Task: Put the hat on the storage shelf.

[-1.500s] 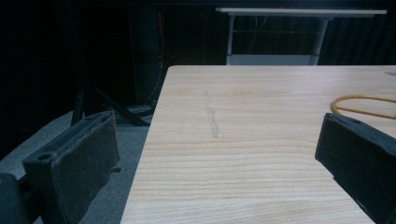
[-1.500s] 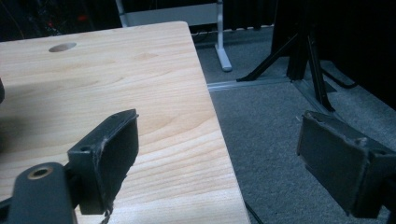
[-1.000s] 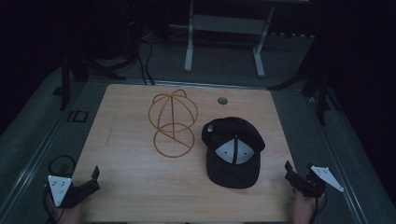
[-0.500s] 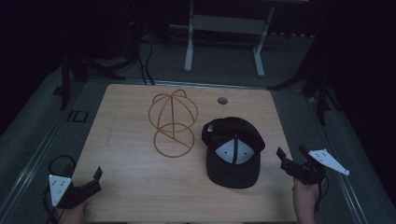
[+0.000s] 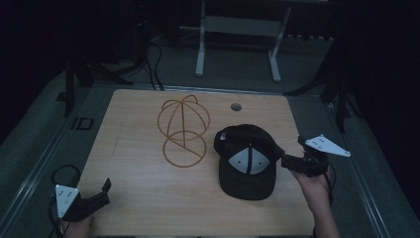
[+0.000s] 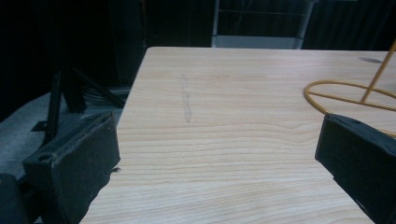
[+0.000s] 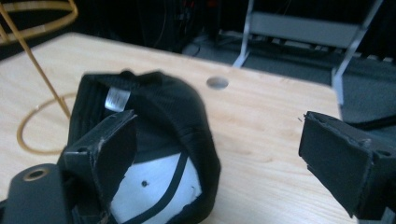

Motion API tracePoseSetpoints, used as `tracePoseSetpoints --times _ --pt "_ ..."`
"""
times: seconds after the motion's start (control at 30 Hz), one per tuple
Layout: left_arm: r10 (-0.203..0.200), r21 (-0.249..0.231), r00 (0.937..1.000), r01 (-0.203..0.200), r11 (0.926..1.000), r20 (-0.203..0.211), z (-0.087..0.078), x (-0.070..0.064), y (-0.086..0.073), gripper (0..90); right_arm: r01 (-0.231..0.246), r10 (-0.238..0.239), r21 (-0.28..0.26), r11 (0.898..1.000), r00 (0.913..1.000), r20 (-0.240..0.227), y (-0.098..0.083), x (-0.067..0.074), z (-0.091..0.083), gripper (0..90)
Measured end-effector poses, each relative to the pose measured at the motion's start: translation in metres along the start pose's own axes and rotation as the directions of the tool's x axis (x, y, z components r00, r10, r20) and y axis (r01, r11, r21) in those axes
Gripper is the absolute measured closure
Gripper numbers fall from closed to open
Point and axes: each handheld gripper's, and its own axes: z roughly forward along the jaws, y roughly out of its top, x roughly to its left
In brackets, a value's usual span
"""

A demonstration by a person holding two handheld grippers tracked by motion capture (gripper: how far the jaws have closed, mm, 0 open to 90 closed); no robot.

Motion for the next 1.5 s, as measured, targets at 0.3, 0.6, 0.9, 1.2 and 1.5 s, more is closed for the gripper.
tracePoseSetpoints --times 0.3,0.6,0.9,1.2,1.5 --pt "0.006 0.007 0.9999 -0.006 1.0000 0.011 0.000 -0.001 0.000 0.1 0.033 -0.025 0.198 0.980 0.9987 -0.043 0.002 0.003 0.045 22.2" --pt "0.014 0.009 0.9996 -0.015 0.9998 0.026 0.000 -0.003 0.001 0.1 0.045 -0.048 0.311 0.949 0.9988 0.003 -0.004 0.007 0.071 40.8" --pt "0.018 0.015 0.9994 -0.018 0.9997 0.030 0.000 -0.004 0.000 0.1 0.043 -0.060 0.355 0.934 0.9975 0.037 -0.015 0.010 0.079 87.5" --pt "0.023 0.025 0.9991 -0.024 0.9994 0.036 0.000 -0.005 0.000 0.1 -0.004 -0.011 0.268 0.963 0.9984 0.056 -0.010 0.012 0.071 88.5" --pt "0.027 0.025 0.9987 -0.028 0.9993 0.042 0.000 -0.006 0.000 0.1 -0.013 0.004 0.181 0.983 0.9987 0.051 0.005 0.009 0.051 88.8"
